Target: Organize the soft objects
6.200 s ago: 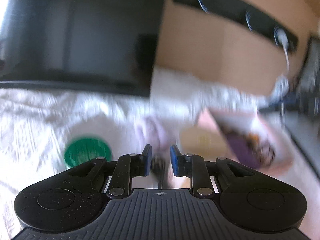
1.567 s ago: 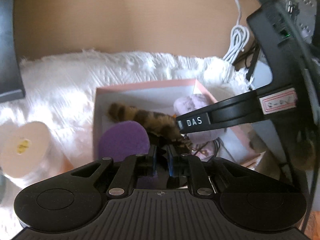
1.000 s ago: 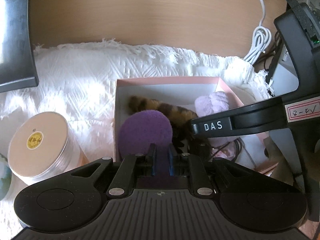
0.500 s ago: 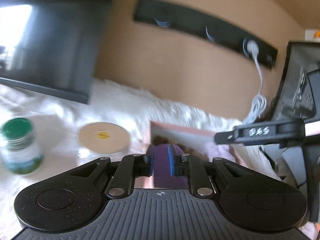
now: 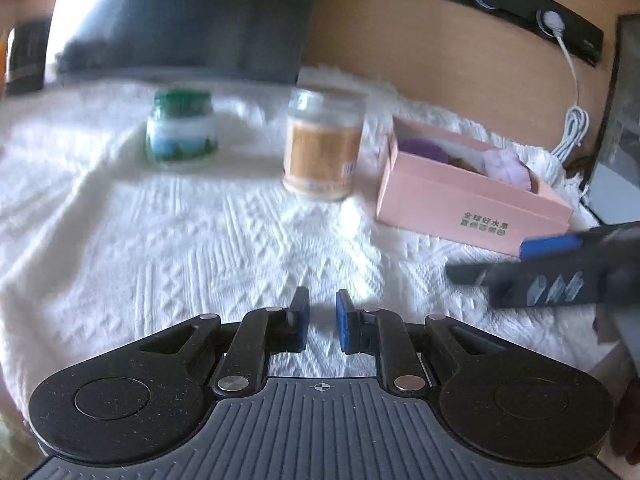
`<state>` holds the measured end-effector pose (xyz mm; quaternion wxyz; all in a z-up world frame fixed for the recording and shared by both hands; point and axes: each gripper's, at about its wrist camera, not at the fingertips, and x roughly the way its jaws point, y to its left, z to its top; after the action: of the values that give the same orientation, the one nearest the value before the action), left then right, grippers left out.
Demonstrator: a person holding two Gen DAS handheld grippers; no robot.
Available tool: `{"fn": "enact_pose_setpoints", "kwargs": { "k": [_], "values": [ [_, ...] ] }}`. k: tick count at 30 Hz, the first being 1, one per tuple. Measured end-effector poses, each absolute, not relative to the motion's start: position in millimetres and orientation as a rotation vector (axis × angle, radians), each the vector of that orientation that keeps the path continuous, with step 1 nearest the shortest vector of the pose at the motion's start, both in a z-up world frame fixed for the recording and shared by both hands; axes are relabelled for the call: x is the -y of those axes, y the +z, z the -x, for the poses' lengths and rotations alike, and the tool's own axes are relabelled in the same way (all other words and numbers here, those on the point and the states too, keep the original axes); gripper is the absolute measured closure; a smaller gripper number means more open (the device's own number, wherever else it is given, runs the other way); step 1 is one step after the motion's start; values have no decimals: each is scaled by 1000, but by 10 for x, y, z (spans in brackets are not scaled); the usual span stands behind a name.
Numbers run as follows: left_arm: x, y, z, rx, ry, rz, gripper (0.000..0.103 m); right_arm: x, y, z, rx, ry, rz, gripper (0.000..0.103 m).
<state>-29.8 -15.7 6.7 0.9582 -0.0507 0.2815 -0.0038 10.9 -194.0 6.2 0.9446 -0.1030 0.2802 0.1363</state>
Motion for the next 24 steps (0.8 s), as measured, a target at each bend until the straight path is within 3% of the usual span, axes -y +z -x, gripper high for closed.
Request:
{"fn": "enact_pose_setpoints", "kwargs": {
  "k": [2, 4, 24],
  "values": [
    [165, 65, 283, -576, -3, 112, 87, 1899, -43, -137, -593, 270, 230, 13],
    [168, 65, 289, -576, 7, 124, 87, 1948, -69, -151, -593, 238, 204, 0],
    [325, 36, 328, -562, 76, 60, 86, 2087, -153, -83, -554, 227, 124, 0]
  ]
}}
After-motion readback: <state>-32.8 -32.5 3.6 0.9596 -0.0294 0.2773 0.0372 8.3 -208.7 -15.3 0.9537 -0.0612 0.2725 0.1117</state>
